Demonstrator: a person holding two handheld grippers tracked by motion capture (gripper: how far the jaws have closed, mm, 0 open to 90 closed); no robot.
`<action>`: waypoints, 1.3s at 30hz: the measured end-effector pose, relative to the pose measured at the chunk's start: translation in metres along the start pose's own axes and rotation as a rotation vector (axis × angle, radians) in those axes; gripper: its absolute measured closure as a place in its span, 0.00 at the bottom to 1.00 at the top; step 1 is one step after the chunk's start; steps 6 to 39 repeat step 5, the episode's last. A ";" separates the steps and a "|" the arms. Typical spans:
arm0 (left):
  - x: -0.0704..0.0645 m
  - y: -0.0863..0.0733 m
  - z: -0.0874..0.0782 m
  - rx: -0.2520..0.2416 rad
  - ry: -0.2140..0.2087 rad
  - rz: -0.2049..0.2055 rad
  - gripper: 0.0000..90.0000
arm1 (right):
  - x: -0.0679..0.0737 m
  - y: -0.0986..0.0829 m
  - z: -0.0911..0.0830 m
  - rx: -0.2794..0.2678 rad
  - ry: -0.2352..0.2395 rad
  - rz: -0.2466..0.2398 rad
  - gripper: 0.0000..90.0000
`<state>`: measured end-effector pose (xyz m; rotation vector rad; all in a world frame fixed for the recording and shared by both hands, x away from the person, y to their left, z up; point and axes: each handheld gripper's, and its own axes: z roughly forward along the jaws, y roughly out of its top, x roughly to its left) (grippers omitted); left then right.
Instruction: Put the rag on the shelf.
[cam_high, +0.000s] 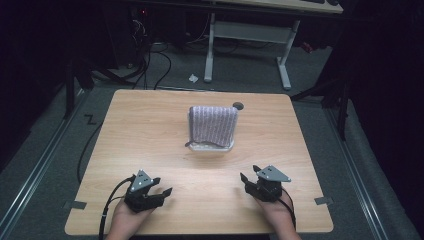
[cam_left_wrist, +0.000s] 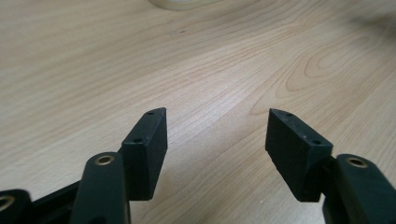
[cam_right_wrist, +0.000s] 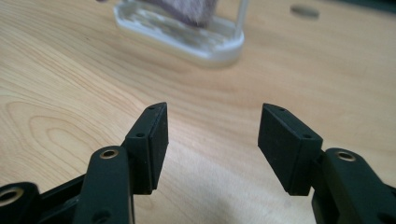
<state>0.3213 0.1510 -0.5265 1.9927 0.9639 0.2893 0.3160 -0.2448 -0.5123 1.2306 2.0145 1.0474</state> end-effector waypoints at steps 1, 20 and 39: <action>-0.001 -0.001 0.000 0.004 0.003 0.011 0.43 | 0.000 0.000 0.002 0.005 -0.002 0.003 0.48; 0.000 -0.004 -0.003 0.017 0.009 0.011 0.42 | 0.003 0.000 0.005 0.009 0.011 -0.004 0.47; 0.000 -0.004 -0.003 0.017 0.009 0.011 0.42 | 0.003 0.000 0.005 0.009 0.011 -0.004 0.47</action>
